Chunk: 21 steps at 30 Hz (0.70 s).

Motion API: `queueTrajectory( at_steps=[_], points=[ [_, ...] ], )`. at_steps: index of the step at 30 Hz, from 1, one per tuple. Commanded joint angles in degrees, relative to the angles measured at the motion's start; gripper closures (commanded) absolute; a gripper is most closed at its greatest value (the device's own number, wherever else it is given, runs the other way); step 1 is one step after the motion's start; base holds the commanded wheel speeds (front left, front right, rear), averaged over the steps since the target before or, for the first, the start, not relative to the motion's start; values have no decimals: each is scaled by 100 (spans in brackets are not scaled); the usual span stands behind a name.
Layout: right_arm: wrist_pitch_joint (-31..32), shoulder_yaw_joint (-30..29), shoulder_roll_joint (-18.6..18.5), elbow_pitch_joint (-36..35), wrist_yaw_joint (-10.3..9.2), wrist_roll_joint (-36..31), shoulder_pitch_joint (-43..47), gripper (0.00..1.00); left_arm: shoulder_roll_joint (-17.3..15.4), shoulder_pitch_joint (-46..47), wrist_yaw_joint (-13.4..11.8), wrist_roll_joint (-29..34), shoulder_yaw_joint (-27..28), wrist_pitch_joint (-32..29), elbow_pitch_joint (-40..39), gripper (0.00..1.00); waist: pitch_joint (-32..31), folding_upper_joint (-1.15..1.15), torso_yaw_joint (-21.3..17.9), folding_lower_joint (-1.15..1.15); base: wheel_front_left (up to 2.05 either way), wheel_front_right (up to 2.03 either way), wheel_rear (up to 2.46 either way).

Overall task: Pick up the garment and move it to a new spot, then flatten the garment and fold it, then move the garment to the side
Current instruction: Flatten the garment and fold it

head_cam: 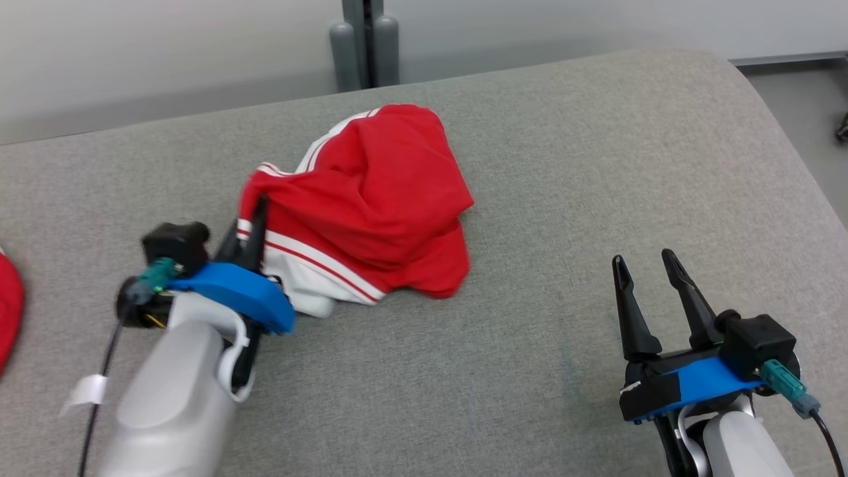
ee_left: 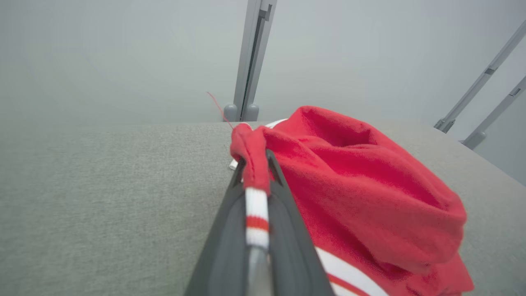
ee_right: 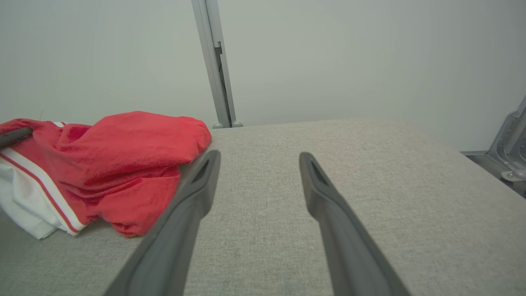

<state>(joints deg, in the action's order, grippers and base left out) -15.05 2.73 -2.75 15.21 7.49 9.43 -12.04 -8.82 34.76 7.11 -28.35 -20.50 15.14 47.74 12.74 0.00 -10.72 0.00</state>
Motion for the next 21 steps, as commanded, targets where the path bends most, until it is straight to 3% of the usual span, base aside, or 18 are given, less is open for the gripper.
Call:
queueTrajectory(
  at_steps=[1,12,21],
  points=[
    [-20,-10,-24,18,1,25,56,0,-112,-3,-27,87,171,3,-141,100,-43,0,45,0,0,0,0],
    [-20,-88,-24,85,1,94,356,0,-987,-216,-196,761,1519,2,-1806,100,-521,0,420,0,0,0,0],
    [-20,-64,-24,75,1,183,462,0,-1542,-418,-271,1048,1673,-89,-3212,100,-614,0,562,0,0,0,0]
  ],
)
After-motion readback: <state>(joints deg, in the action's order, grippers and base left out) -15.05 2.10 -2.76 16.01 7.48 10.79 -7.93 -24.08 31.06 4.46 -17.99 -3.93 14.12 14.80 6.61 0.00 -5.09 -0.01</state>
